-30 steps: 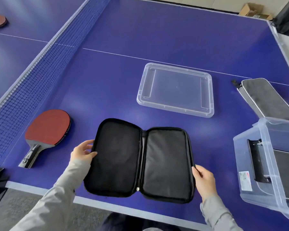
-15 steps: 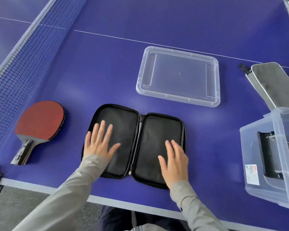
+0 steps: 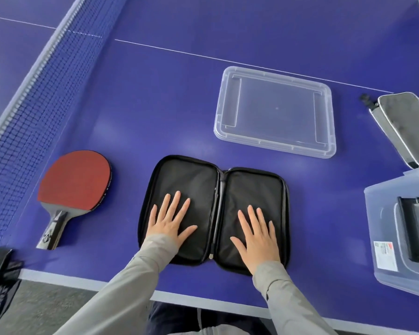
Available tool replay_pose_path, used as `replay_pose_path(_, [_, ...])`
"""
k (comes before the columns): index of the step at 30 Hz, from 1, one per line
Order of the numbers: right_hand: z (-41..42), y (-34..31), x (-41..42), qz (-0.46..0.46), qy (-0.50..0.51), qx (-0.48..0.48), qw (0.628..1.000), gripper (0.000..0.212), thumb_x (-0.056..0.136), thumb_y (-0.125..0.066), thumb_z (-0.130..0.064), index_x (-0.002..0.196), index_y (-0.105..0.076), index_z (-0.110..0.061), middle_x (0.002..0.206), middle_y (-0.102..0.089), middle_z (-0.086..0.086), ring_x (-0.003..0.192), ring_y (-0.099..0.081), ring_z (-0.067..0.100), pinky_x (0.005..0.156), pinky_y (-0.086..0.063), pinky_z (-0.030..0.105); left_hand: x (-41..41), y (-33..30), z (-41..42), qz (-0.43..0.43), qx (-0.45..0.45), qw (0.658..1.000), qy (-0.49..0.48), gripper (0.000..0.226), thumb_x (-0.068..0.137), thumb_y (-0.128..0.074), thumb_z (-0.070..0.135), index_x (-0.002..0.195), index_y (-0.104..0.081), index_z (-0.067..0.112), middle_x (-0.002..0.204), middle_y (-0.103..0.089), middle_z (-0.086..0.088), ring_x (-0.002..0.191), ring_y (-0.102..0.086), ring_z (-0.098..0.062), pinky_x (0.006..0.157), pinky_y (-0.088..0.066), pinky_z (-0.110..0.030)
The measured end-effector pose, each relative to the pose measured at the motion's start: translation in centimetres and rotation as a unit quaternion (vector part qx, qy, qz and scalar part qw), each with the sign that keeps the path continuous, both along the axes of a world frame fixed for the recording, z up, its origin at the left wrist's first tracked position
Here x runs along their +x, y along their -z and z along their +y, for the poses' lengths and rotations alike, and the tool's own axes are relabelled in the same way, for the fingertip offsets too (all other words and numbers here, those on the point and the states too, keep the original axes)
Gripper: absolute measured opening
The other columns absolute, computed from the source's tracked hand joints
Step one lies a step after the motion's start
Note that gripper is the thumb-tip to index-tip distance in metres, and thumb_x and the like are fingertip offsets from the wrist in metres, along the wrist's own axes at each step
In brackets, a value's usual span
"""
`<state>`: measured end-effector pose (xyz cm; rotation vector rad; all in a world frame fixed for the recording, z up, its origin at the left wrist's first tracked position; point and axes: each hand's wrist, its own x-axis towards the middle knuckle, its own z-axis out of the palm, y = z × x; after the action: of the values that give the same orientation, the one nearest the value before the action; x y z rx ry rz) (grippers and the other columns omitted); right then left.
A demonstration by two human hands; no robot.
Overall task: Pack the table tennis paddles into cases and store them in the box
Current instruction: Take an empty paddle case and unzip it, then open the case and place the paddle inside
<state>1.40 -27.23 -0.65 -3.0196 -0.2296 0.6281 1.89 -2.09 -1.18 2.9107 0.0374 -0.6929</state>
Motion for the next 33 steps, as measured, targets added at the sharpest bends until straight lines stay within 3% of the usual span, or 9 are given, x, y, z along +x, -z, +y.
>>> replay_pose_path(3, [0.6, -0.8, 0.4, 0.007, 0.013, -0.004, 1.0, 0.069, 0.094, -0.033, -0.056, 0.151, -0.003, -0.03, 0.161, 0.001, -0.001, 0.148, 0.003, 0.021, 0.118, -0.008, 0.046, -0.5, -1.9, 2.3, -0.068, -0.022, 0.997, -0.012, 0.067, 0.091, -0.032, 0.06, 0.149, -0.017, 0.03, 0.158, -0.006, 0.008, 0.146, -0.007, -0.012, 0.117, -0.004, -0.036])
replay_pose_path(5, [0.9, -1.4, 0.6, 0.005, 0.018, -0.011, 1.0, 0.07, 0.094, -0.033, -0.055, 0.151, -0.003, -0.028, 0.16, -0.002, 0.001, 0.148, 0.0, 0.02, 0.118, -0.008, 0.044, -1.5, -3.6, 4.5, -0.127, -0.035, 0.989, -0.066, 0.066, 0.093, -0.021, 0.057, 0.137, -0.048, 0.016, 0.147, -0.041, -0.006, 0.135, -0.041, -0.025, 0.111, -0.027, -0.044])
replay_pose_path(6, [1.0, -1.7, 0.5, 0.003, 0.02, -0.014, 1.0, 0.069, 0.094, -0.033, -0.055, 0.151, -0.004, -0.027, 0.16, -0.003, 0.001, 0.148, -0.002, 0.02, 0.118, -0.009, 0.043, -2.2, -4.0, 6.1, -0.158, -0.029, 0.983, -0.09, 0.071, 0.093, -0.016, 0.058, 0.131, -0.054, 0.011, 0.141, -0.048, -0.011, 0.129, -0.047, -0.029, 0.107, -0.034, -0.048])
replay_pose_path(10, [1.3, -2.4, -0.1, -0.011, 0.04, 0.005, 0.999, 0.067, 0.094, -0.041, -0.051, 0.15, -0.017, -0.023, 0.159, -0.015, 0.003, 0.147, -0.01, 0.021, 0.117, -0.016, 0.041, -5.0, -4.6, 12.9, -0.252, 0.006, 0.942, -0.22, 0.056, 0.086, -0.051, 0.039, 0.131, -0.052, 0.005, 0.142, -0.046, -0.016, 0.128, -0.045, -0.036, 0.101, -0.034, -0.053])
replay_pose_path(13, [1.2, -2.6, -0.6, -0.01, 0.054, 0.007, 0.998, 0.067, 0.093, -0.047, -0.047, 0.149, -0.023, -0.02, 0.157, -0.021, 0.005, 0.146, -0.016, 0.023, 0.116, -0.022, 0.041, -6.2, -4.7, 17.1, -0.228, 0.01, 0.917, -0.328, 0.066, 0.08, -0.071, 0.027, 0.136, -0.043, 0.006, 0.144, -0.041, -0.016, 0.131, -0.037, -0.037, 0.102, -0.03, -0.054])
replay_pose_path(16, [1.2, -2.7, -1.2, -0.006, 0.064, -0.007, 0.998, 0.067, 0.092, -0.048, -0.046, 0.149, -0.025, -0.019, 0.156, -0.024, 0.006, 0.146, -0.018, 0.023, 0.114, -0.025, 0.04, -6.2, -4.2, 19.7, -0.15, -0.007, 0.898, -0.414, 0.075, 0.077, -0.073, 0.034, 0.138, -0.039, 0.007, 0.138, -0.043, -0.018, 0.129, -0.037, -0.037, 0.1, -0.032, -0.054])
replay_pose_path(20, [1.0, -2.9, -1.6, -0.004, 0.069, -0.041, 0.997, 0.065, 0.093, -0.044, -0.048, 0.149, -0.024, -0.02, 0.156, -0.022, 0.003, 0.145, -0.018, 0.02, 0.113, -0.027, 0.036, -5.5, -3.0, 21.3, -0.089, -0.02, 0.894, -0.439, 0.06, 0.074, -0.075, 0.036, 0.121, -0.053, 0.008, 0.119, -0.051, -0.018, 0.117, -0.045, -0.038, 0.096, -0.039, -0.051])
replay_pose_path(27, [1.3, -3.2, -2.0, 0.003, 0.097, -0.068, 0.993, 0.063, 0.095, -0.041, -0.047, 0.149, -0.022, -0.021, 0.157, -0.021, 0.001, 0.145, -0.017, 0.018, 0.111, -0.029, 0.035, -5.0, -1.4, 22.8, -0.11, -0.092, 0.863, -0.484, 0.039, 0.075, -0.072, 0.016, 0.108, -0.059, 0.001, 0.112, -0.053, -0.024, 0.112, -0.045, -0.041, 0.099, -0.038, -0.049])
replay_pose_path(33, [1.8, -3.4, -2.6, -0.006, 0.113, -0.067, 0.991, 0.061, 0.095, -0.042, -0.045, 0.148, -0.024, -0.021, 0.156, -0.023, 0.002, 0.145, -0.018, 0.018, 0.111, -0.029, 0.035, -5.4, -0.7, 23.2, -0.128, -0.131, 0.859, -0.479, 0.033, 0.076, -0.071, 0.014, 0.104, -0.061, 0.0, 0.105, -0.055, -0.024, 0.105, -0.048, -0.042, 0.096, -0.04, -0.048])
